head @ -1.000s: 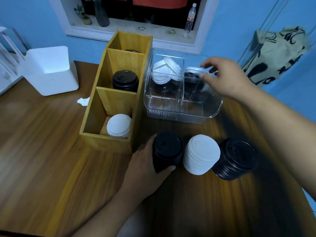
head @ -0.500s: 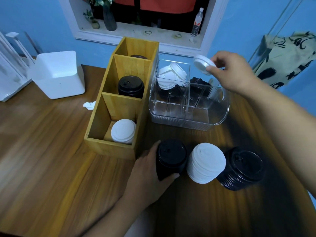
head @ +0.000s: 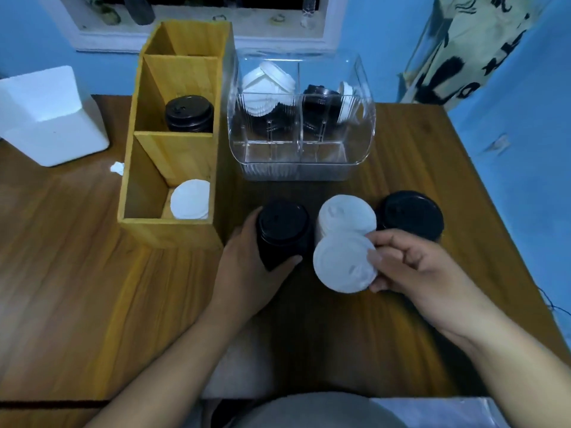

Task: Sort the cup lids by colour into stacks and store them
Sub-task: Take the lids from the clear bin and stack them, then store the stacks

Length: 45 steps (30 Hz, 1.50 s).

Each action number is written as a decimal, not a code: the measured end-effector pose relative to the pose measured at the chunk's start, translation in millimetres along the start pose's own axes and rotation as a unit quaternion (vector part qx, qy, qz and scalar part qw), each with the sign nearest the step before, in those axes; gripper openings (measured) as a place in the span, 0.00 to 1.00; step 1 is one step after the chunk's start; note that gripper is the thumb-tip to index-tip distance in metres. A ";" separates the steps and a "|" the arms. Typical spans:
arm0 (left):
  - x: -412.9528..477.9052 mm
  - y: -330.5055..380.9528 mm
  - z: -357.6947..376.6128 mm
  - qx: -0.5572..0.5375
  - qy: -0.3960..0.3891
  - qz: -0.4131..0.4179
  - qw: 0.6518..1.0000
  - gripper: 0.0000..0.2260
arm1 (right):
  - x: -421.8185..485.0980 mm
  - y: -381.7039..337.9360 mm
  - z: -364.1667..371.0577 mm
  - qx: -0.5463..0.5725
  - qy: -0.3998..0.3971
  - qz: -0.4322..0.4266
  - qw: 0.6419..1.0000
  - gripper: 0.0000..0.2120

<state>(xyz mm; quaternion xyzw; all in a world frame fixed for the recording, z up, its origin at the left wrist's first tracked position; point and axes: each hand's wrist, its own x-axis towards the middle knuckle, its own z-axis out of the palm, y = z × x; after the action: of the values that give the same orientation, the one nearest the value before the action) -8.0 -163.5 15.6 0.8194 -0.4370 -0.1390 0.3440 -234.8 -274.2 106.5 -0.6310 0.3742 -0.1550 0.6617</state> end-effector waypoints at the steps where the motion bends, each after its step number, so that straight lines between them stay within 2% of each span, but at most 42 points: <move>1: -0.6 0.2 0.2 -0.004 0.000 -0.004 1.000 0.46 | -5.1 8.8 2.2 0.020 -0.005 0.021 1.000 0.13; 3: -1.8 1.1 0.5 -0.005 0.004 -0.007 1.000 0.46 | -11.8 23.7 6.8 0.037 -0.008 0.060 0.997 0.12; 6: -2.6 1.8 0.7 -0.004 0.003 -0.004 1.000 0.46 | -14.5 40.7 10.3 -0.002 0.018 0.092 0.996 0.10; 9: -3.8 1.4 0.3 -0.005 0.004 -0.002 1.000 0.46 | -19.8 46.6 10.5 -0.108 0.086 0.085 0.987 0.08; 11: -4.6 1.9 0.1 -0.004 0.002 -0.005 1.000 0.46 | -28.2 46.6 5.6 -0.250 0.094 0.072 0.961 0.14; 13: -4.9 1.7 0.3 -0.006 0.003 -0.002 1.000 0.45 | -35.4 46.5 -2.4 -0.421 0.065 0.032 0.904 0.22; 14: -4.8 1.4 0.6 -0.006 0.004 0.000 1.000 0.45 | -37.3 45.0 -6.0 -0.468 0.051 -0.009 0.882 0.22; 16: -5.0 1.1 1.0 -0.005 0.005 0.000 1.000 0.45 | -36.2 38.2 -11.0 -0.491 0.001 -0.130 0.861 0.11; 17: -5.3 1.2 1.2 -0.003 0.007 -0.001 1.000 0.45 | -32.8 32.9 -11.6 -0.503 -0.058 -0.166 0.846 0.08; 19: -5.7 1.2 1.5 0.000 0.012 -0.001 1.000 0.45 | -22.1 28.8 -9.7 -0.539 -0.185 -0.185 0.801 0.28; 20: -6.0 1.0 1.4 0.000 0.014 0.004 1.000 0.45 | -17.2 25.8 -6.0 -0.557 -0.224 -0.168 0.782 0.35; 22: -6.5 0.3 1.3 -0.003 0.015 0.011 1.000 0.44 | -8.9 22.8 2.6 -0.581 -0.250 -0.153 0.760 0.38; 24: -6.9 -0.1 1.1 -0.004 0.014 0.009 1.000 0.44 | -6.3 21.8 8.6 -0.607 -0.234 -0.141 0.746 0.33; 29: -7.0 -0.8 0.4 -0.006 0.007 0.002 1.000 0.45 | -18.5 29.9 17.5 -0.639 -0.129 -0.122 0.748 0.34; 31: -7.1 -0.5 -0.4 -0.007 0.004 -0.001 1.000 0.45 | -22.4 37.3 18.3 -0.613 -0.114 -0.132 0.770 0.36; 34: -7.7 0.7 -1.8 -0.012 0.004 0.006 1.000 0.45 | -23.9 26.9 8.5 -0.539 -0.096 -0.142 0.825 0.37; 36: -7.9 1.4 -2.7 -0.014 0.005 0.012 1.000 0.45 | -21.3 3.8 -2.2 -0.509 -0.059 -0.172 0.841 0.37; 38: -8.0 1.9 -2.9 -0.015 0.008 0.016 1.000 0.45 | -12.9 -25.6 -12.0 -0.500 -0.022 -0.199 0.843 0.37; 41: -8.0 2.4 -2.4 -0.016 0.006 0.017 1.000 0.44 | 11.4 -62.3 -19.2 -0.515 0.014 -0.189 0.836 0.37; 45: -7.1 2.2 -1.7 -0.015 0.009 0.019 1.000 0.43 | 46.6 -77.4 -16.8 -0.577 -0.016 -0.132 0.806 0.36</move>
<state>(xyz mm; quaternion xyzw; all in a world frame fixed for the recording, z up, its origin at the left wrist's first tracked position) -12.5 -157.9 17.9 0.8068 -0.4471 -0.1318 0.3631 -194.4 -329.9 167.4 -0.9422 0.2966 0.0136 0.1552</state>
